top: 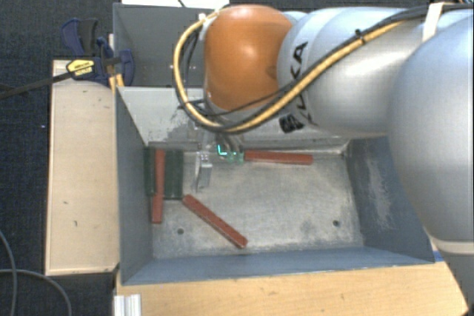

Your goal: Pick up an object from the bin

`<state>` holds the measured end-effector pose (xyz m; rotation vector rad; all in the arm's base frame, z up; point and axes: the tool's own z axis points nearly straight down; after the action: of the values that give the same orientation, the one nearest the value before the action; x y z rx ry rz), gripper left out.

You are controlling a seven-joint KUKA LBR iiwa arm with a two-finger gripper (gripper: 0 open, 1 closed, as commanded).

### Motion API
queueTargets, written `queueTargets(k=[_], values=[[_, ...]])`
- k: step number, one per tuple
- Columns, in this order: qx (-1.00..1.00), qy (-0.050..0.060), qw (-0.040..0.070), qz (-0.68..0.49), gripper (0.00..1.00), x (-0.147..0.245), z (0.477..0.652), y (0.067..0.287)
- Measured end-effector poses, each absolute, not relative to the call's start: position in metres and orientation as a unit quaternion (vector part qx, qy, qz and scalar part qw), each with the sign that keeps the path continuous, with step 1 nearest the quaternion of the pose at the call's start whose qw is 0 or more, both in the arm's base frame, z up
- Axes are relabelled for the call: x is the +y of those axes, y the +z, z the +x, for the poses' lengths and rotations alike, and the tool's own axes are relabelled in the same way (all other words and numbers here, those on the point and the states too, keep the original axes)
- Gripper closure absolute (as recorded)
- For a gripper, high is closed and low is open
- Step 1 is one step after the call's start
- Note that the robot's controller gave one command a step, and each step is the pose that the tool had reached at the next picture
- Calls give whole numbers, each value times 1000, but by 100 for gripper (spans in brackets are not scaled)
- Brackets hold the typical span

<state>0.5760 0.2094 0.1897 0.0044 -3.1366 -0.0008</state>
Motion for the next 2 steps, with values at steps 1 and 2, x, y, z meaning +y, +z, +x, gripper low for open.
queueTargets(k=[1,2], values=[[-994,2,4,-112,0,146,516,67],[-986,0,1,-167,0,159,485,101]])
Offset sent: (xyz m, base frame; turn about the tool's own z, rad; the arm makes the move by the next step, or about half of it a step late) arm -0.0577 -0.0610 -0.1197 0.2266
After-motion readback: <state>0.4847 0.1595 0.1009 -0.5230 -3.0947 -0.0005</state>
